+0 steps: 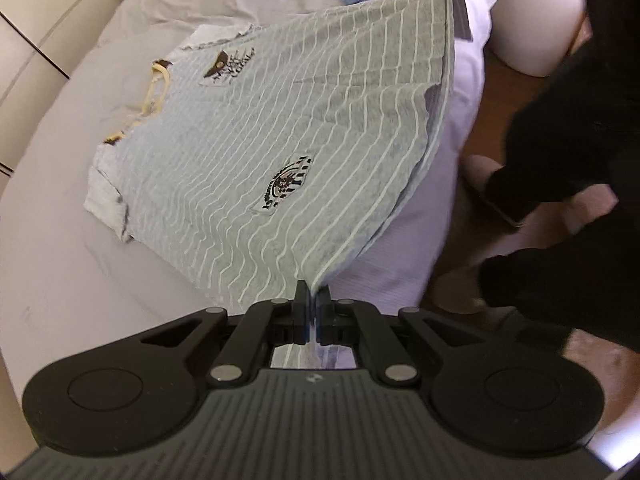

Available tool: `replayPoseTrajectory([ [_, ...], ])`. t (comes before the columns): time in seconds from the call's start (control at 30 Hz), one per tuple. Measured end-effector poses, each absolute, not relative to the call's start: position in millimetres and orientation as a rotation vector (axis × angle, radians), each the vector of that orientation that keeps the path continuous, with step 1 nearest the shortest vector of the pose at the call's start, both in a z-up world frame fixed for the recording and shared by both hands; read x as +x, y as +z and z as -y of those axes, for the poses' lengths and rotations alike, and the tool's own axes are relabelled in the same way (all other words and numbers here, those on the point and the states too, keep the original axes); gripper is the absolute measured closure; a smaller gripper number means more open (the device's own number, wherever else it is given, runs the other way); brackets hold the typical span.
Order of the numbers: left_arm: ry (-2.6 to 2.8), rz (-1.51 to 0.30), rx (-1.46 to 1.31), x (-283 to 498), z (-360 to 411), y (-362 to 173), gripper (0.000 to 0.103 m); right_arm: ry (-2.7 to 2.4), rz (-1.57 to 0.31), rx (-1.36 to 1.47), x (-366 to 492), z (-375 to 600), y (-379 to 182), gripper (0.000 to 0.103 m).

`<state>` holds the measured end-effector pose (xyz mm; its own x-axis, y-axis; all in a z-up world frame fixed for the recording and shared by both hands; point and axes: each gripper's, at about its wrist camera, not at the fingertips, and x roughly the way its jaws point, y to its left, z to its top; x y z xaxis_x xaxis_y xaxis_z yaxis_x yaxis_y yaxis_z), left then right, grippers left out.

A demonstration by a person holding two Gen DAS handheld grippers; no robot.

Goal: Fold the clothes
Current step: 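Grasp the shirt's side edge with both grippers and fold it over lengthwise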

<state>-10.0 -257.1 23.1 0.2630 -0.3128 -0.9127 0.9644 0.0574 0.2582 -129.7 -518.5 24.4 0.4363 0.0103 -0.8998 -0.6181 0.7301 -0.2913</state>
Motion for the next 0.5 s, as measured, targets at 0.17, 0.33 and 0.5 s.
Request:
replayPoseTrajectory([
  [0.17, -1.173, -0.881, 1.056, -17, 250, 32, 0.103, 0.5, -1.126, -0.648, -147, 512, 39, 0.103],
  [0.33, -1.108, -0.863, 1.007, 40, 268, 59, 0.102, 0.507, -1.163, -0.616, -132, 529, 57, 0.103],
  [0.5, -1.032, -0.775, 0.983, 140, 320, 83, 0.102, 0.449, -1.096, -0.663, -58, 575, 86, 0.103],
])
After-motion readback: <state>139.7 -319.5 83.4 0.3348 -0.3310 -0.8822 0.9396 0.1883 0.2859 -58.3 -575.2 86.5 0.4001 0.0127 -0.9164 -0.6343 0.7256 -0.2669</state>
